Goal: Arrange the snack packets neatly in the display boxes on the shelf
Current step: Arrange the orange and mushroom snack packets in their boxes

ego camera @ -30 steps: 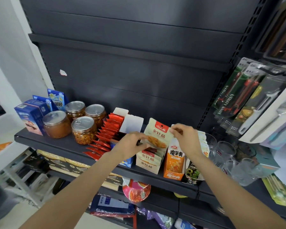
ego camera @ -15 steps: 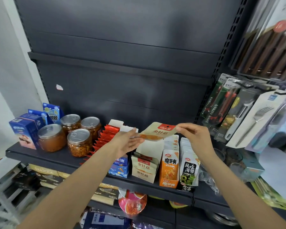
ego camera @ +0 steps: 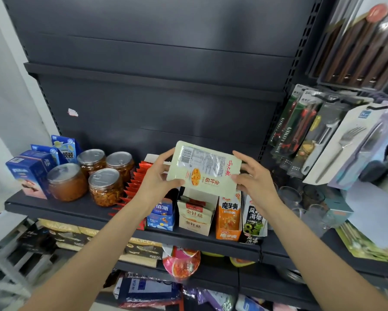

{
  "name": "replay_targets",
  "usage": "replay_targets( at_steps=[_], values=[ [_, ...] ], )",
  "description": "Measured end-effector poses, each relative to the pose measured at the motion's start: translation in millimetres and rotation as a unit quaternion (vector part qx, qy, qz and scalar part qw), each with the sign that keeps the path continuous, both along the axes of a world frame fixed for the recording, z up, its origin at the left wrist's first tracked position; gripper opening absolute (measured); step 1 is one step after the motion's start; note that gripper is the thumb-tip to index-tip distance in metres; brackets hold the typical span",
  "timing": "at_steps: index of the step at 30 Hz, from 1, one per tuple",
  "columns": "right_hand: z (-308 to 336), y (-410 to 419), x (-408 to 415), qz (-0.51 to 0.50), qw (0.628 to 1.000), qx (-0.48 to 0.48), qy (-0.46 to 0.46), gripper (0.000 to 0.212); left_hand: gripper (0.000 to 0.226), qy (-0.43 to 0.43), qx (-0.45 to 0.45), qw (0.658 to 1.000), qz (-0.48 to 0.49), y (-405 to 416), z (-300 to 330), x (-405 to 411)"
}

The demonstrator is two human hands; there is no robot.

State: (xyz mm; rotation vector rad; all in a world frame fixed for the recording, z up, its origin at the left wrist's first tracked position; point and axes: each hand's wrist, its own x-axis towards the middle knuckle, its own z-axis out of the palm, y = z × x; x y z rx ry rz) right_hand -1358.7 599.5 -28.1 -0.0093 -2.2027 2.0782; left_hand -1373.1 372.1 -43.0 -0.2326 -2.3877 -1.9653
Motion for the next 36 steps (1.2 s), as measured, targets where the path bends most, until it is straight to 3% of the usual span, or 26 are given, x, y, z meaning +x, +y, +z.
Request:
replay_targets(
  at_steps=[5, 10, 18, 20, 23, 26, 29, 32, 34, 36],
  values=[
    [-4, 2, 4, -0.003, 0.999, -0.007, 0.038, 0.055, 0.06, 0.055, -0.05, 0.997, -0.004, -7, 0, 5],
    [-10, 7, 2, 0.0, 0.999, -0.007, 0.039, 0.052, 0.054, 0.046, -0.043, 0.998, 0.006, -8, -7, 6],
    [-15, 20, -9, 0.003, 0.999, -0.01, 0.044, 0.034, 0.019, -0.153, 0.144, 0.977, 0.033, 5, -17, -10],
    [-16, 23, -12, 0.001, 0.997, 0.038, 0.069, 0.032, 0.02, -0.2, 0.184, 0.962, 0.04, 6, -21, -18],
    [-21, 27, -22, -0.038, 0.97, 0.207, 0.119, 0.021, 0.024, -0.243, 0.217, 0.945, 0.039, 7, -26, -29],
    [-25, 28, -34, -0.061, 0.957, 0.247, 0.143, 0.01, 0.03, -0.278, 0.232, 0.932, 0.033, 11, -31, -38],
    [-25, 26, -46, -0.06, 0.949, 0.277, 0.135, 0.011, 0.036, -0.256, 0.109, 0.96, 0.029, 18, -38, -44],
    [-32, 25, -59, -0.063, 0.94, 0.316, 0.116, 0.013, 0.032, -0.15, -0.097, 0.983, 0.027, 19, -48, -46],
    [-40, 23, -66, -0.057, 0.93, 0.351, 0.096, 0.014, 0.031, -0.064, -0.24, 0.968, 0.013, 14, -52, -48],
    [-46, 19, -71, -0.044, 0.915, 0.392, 0.088, 0.015, 0.032, -0.031, -0.321, 0.946, -0.04, 8, -58, -51]
  ],
)
